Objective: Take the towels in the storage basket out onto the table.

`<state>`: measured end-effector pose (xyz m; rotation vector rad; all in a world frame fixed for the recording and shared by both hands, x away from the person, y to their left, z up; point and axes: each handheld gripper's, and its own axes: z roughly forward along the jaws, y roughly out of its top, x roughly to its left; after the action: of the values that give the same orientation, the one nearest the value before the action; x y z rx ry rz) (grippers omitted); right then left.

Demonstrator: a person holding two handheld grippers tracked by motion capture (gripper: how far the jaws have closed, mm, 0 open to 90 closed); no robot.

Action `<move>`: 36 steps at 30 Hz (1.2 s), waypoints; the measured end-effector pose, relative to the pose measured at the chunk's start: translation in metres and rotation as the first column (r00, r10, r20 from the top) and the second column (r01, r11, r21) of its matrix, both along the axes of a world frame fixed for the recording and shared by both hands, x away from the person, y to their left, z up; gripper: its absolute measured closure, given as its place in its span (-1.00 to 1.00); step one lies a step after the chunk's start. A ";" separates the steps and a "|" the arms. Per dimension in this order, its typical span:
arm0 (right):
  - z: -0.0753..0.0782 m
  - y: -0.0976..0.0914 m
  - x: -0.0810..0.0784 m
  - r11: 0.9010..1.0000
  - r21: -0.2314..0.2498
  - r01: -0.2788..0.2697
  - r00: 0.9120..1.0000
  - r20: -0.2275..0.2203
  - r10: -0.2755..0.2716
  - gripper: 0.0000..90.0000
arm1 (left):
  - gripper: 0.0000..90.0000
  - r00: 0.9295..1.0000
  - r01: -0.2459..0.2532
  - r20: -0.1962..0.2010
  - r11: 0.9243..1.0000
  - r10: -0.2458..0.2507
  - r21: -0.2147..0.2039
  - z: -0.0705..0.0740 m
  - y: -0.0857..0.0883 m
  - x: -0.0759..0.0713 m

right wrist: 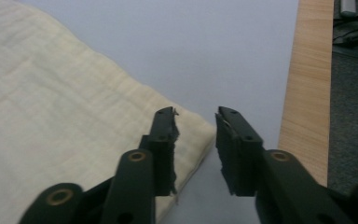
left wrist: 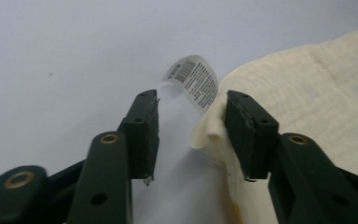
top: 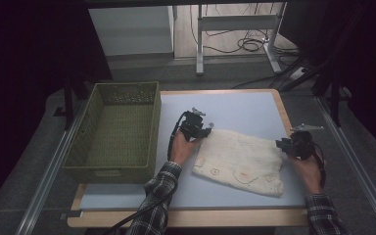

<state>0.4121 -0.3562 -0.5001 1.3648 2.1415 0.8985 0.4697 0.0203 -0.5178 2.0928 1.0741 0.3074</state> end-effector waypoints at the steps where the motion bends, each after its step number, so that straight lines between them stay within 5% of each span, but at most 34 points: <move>1: -0.002 0.001 0.002 1.000 -0.013 -0.004 1.000 -0.004 0.004 0.42 | 0.18 1.000 0.007 -0.004 1.000 -0.007 0.026 -0.003 -0.003 0.001; 4: -0.009 0.004 0.010 0.997 -0.070 -0.015 0.999 -0.033 0.012 0.41 | 0.24 0.999 0.033 -0.027 0.999 -0.032 0.027 -0.011 -0.009 0.001; 8: -0.011 0.009 0.010 0.998 -0.050 -0.041 0.998 -0.047 0.039 0.92 | 0.78 0.998 0.062 -0.022 0.998 -0.062 0.017 -0.010 -0.013 0.000; 9: -0.010 0.012 0.010 0.996 -0.076 -0.044 0.998 -0.039 0.041 0.94 | 0.84 0.998 0.040 0.052 0.998 -0.042 0.048 -0.003 -0.014 -0.002; 10: -0.010 0.012 0.010 0.996 -0.076 -0.044 0.998 -0.039 0.041 0.94 | 0.84 0.998 0.040 0.052 0.998 -0.042 0.048 -0.003 -0.014 -0.002; 11: -0.006 0.014 0.010 0.994 -0.096 -0.045 0.999 -0.009 0.044 0.94 | 0.77 0.994 -0.001 0.109 1.000 -0.001 0.022 0.004 -0.010 -0.001; 15: 0.001 0.011 0.015 0.998 -0.056 -0.030 0.999 0.021 0.031 0.93 | 0.33 0.994 -0.059 0.097 0.994 0.050 0.089 0.006 -0.006 0.008; 16: 0.002 0.009 0.019 0.998 -0.061 -0.014 1.000 0.019 0.015 0.82 | 0.32 0.993 -0.082 0.100 0.990 0.071 0.118 0.005 -0.002 0.011; 24: 0.003 -0.004 0.021 0.999 -0.036 0.013 1.000 0.008 -0.013 0.63 | 0.26 0.990 -0.114 0.091 0.990 0.107 0.077 0.009 0.008 0.021; 30: 0.002 -0.002 0.023 1.000 -0.014 0.009 1.000 0.009 -0.009 0.51 | 0.21 0.995 -0.091 -0.029 0.995 0.092 0.048 -0.005 0.006 0.031; 36: -0.007 0.004 0.031 0.999 -0.034 -0.010 1.000 -0.013 0.010 0.28 | 0.12 0.998 -0.049 -0.043 0.997 0.051 0.053 -0.010 -0.004 0.025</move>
<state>0.4436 -0.3525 -0.5070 1.3482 2.1655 0.8550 0.4944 0.0167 -0.5274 2.1301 1.1568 0.3182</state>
